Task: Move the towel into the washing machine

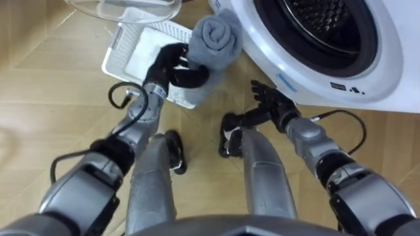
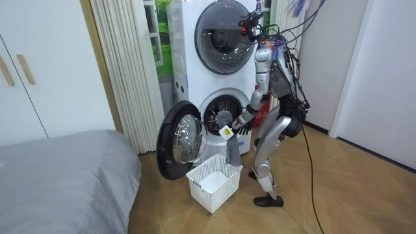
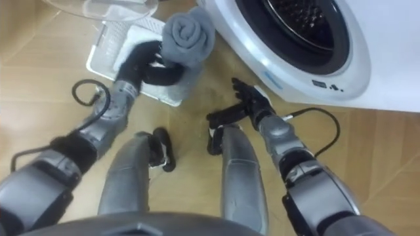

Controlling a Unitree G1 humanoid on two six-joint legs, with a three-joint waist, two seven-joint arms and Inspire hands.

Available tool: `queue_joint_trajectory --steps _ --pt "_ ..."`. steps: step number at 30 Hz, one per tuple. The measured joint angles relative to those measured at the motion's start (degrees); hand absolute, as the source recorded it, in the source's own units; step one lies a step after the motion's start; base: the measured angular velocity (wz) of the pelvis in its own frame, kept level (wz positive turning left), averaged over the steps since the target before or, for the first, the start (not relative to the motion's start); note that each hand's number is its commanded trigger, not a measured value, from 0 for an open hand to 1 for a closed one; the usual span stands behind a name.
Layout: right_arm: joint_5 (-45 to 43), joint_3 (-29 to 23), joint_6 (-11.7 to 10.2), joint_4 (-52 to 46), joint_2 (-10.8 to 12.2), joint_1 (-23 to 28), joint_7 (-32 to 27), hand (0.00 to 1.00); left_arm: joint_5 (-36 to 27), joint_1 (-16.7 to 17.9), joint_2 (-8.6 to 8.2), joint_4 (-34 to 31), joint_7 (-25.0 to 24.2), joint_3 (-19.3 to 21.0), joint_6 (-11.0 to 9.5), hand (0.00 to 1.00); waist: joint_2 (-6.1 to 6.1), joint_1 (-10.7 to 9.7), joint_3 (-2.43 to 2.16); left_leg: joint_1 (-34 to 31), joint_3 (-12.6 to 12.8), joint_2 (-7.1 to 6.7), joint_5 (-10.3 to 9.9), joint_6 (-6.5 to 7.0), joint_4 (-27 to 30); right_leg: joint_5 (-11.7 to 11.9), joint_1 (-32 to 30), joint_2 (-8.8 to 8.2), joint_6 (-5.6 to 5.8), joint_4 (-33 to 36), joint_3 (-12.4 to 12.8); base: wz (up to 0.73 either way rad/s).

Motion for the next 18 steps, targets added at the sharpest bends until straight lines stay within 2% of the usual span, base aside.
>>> queue_joint_trajectory --steps 2,6,7,10,17,18 --pt "-0.54 0.00 1.21 -0.01 0.56 0.28 0.50 0.00 -7.07 0.56 -0.58 0.01 -6.41 -1.37 2.15 1.00 0.00 -0.19 -0.03 0.76 -1.04 -0.35 0.51 -0.12 -0.55 0.17 1.46 -0.01 -0.05 -0.81 -0.76 0.22" --pt "-0.74 -0.52 2.93 -0.20 0.70 0.61 1.34 0.00 -13.27 1.63 -1.00 0.03 -13.18 -1.67 4.75 1.00 -0.78 -0.15 -0.55 1.39 -1.37 -0.24 0.69 -0.31 -0.59 0.37 2.44 0.16 -0.35 -1.80 -0.90 0.02" --pt "-0.88 -1.24 3.55 -0.21 0.77 0.58 1.49 0.00 -14.84 1.74 -1.03 0.03 -14.46 -1.61 5.64 1.00 -0.77 -0.03 -0.56 1.44 -1.41 -0.21 0.81 -0.31 -0.61 0.75 2.70 0.33 -0.41 -2.28 -1.00 -0.05" --pt "-0.81 -2.28 3.71 -0.34 0.73 0.64 1.51 0.00 -18.50 1.74 -1.06 0.03 -16.86 -1.56 7.32 1.00 -0.77 0.01 -0.56 1.45 -1.33 -0.27 1.20 -0.12 -0.87 1.19 2.71 0.53 -0.34 -2.59 -0.95 0.00" --pt "-1.67 -3.30 4.11 -1.06 1.07 0.70 1.39 0.00 -25.99 2.24 -1.28 0.03 -19.32 -1.89 9.54 1.00 -0.81 -0.34 -0.59 2.57 -1.19 -0.45 2.25 -0.12 -2.83 2.25 4.01 0.76 -0.27 -4.71 -0.89 0.00" --pt "-1.68 -3.36 4.32 -1.13 1.13 0.67 1.35 0.85 -27.35 2.23 -1.33 0.02 -19.40 -2.16 9.77 1.00 -0.82 -0.35 -0.59 2.73 -1.24 -0.40 2.33 -0.22 -3.06 2.29 4.23 0.88 -0.33 -5.01 -0.93 0.00"
